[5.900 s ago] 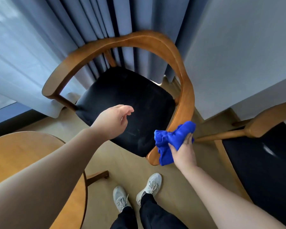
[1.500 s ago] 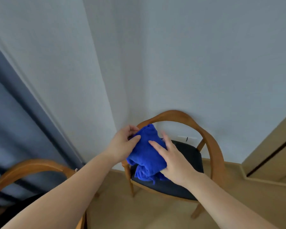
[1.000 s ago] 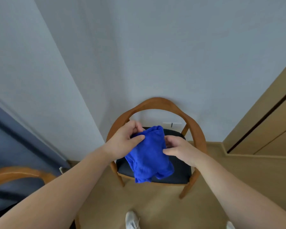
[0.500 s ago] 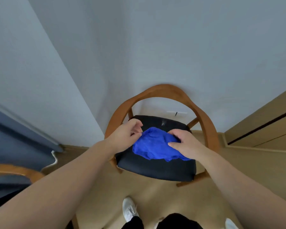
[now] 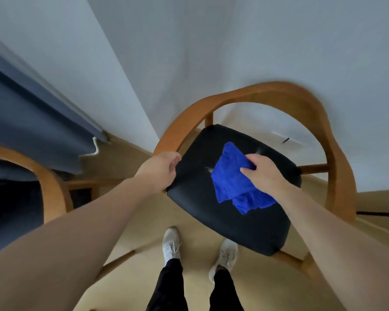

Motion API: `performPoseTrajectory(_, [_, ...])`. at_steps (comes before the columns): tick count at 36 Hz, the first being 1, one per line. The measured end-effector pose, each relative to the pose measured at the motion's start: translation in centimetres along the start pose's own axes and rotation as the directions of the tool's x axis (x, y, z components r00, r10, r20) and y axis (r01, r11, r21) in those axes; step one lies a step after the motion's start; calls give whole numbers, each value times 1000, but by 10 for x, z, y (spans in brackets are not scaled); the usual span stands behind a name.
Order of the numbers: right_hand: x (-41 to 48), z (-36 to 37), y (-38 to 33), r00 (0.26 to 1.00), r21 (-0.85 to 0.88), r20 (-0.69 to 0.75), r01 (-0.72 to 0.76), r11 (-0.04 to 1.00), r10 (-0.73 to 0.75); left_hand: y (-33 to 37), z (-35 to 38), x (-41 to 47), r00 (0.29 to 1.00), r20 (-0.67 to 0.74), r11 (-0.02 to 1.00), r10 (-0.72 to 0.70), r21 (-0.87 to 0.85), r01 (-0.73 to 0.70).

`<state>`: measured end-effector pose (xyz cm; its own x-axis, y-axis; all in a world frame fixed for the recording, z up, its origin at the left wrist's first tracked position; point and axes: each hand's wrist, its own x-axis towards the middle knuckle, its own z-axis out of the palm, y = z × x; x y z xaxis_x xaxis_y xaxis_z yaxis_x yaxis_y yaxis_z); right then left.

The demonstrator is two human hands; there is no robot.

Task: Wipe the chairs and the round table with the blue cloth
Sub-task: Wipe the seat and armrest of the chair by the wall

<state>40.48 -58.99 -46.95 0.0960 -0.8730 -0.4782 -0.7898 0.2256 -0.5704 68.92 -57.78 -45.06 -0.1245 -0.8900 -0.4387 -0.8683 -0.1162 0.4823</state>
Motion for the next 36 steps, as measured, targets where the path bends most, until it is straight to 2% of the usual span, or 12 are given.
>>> performPoseTrajectory(5, [45,4,-14,995,-57,-44,85,995,-87,-19,11,23,993,-99,984,67,171,-49])
performPoseTrajectory(9, [70,36,-32,994,3,-52,93,996,-93,-39,28,43,984,-135,948,118,309,-72])
performPoseTrajectory(13, [93,95,-26,998,112,49,32,993,-38,-64,49,58,983,-131,935,129,347,-76])
performPoseTrajectory(16, [106,133,-11,986,146,160,-68,987,45,-79,65,63,970,-160,921,181,373,-110])
performPoseTrajectory(18, [112,151,1,975,59,210,-85,995,71,-85,74,63,959,-193,917,205,381,-120])
performPoseTrajectory(20, [118,166,15,973,-125,224,-24,992,52,-88,79,64,947,-226,918,228,375,-131])
performPoseTrajectory(22, [122,174,26,980,-337,197,76,939,-9,-91,80,67,935,-244,916,256,370,-155])
performPoseTrajectory(24, [123,181,32,968,-489,200,236,840,-155,-93,81,68,928,-251,913,274,373,-168])
performPoseTrajectory(27, [119,196,31,906,-567,315,419,709,-283,-95,82,70,928,-247,906,280,389,-170])
performPoseTrajectory(29, [120,212,29,903,-603,361,415,681,-231,-96,82,69,928,-244,904,281,392,-171])
performPoseTrajectory(32, [133,231,35,922,-651,355,361,667,-153,-100,84,71,923,-252,904,291,387,-180])
performPoseTrajectory(36, [142,236,49,924,-662,311,379,646,-223,-102,85,70,907,-295,922,300,334,-197])
